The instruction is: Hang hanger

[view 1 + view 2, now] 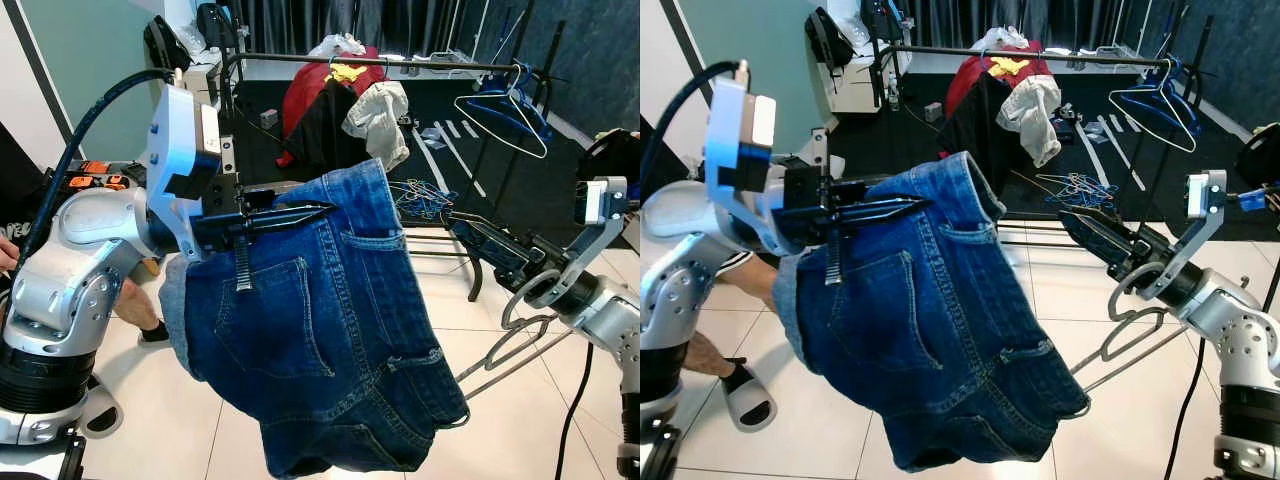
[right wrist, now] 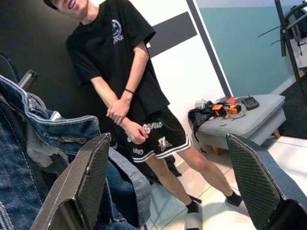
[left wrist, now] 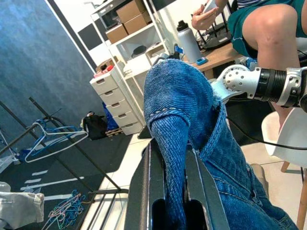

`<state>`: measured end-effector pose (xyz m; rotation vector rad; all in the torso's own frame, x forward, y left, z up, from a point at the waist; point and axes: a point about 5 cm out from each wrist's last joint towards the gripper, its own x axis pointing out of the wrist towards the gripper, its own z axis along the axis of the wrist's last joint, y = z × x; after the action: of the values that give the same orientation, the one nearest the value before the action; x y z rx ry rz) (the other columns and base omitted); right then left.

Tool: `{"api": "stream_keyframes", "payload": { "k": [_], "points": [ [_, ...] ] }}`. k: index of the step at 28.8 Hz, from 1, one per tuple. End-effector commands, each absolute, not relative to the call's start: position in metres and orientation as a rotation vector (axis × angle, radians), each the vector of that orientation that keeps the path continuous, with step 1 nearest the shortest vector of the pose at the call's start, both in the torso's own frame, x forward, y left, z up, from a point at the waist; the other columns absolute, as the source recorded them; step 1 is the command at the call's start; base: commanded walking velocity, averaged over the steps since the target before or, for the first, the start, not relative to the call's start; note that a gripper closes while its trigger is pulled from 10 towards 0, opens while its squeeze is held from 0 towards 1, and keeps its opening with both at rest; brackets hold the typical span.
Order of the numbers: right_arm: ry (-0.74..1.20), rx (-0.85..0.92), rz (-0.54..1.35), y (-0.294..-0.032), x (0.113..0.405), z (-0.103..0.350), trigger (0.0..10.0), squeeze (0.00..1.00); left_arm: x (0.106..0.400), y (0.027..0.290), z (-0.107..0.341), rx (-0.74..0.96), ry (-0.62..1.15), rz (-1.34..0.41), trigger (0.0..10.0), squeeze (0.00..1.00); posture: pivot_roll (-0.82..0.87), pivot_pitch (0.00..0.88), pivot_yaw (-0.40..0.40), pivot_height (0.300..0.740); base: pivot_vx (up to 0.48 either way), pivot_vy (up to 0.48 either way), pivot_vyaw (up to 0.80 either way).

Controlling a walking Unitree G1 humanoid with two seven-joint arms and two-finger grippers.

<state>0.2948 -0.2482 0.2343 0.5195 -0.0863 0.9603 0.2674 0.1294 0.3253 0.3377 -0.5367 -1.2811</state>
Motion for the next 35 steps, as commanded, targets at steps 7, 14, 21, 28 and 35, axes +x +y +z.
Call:
{"api": "stream_keyframes", "payload": {
  "k": [7,14,21,28,35],
  "points": [
    [-0.137,0.502,1.009,-0.241,0.295,0.251,10.0,0.0,0.259,0.108,0.308,0.273,-0.501,-1.373,0.0,0.0,-0.13,0.0,0.004,0.74,0.0,0.0,0.0],
    [-0.144,0.497,1.014,-0.241,0.295,0.254,10.0,0.0,0.258,0.103,0.307,0.254,-0.507,-1.385,0.0,0.0,-0.13,0.0,0.003,0.74,0.0,0.0,0.0],
    [-0.149,0.496,1.015,-0.241,0.295,0.255,10.0,0.0,0.257,0.1,0.307,0.244,-0.506,-1.406,0.0,0.0,-0.12,0.0,0.005,0.74,0.0,0.0,0.0],
    [-0.156,0.491,1.017,-0.241,0.296,0.257,10.0,0.0,0.247,0.091,0.297,0.202,-0.456,-1.49,0.0,0.0,-0.12,0.0,0.003,0.74,0.0,0.0,0.0],
    [-0.181,0.485,1.027,-0.24,0.3,0.263,10.0,0.0,0.237,0.068,0.289,0.089,-0.455,-1.53,0.0,0.0,-0.12,0.0,0.004,0.74,0.0,0.0,0.0]
  ]
}}
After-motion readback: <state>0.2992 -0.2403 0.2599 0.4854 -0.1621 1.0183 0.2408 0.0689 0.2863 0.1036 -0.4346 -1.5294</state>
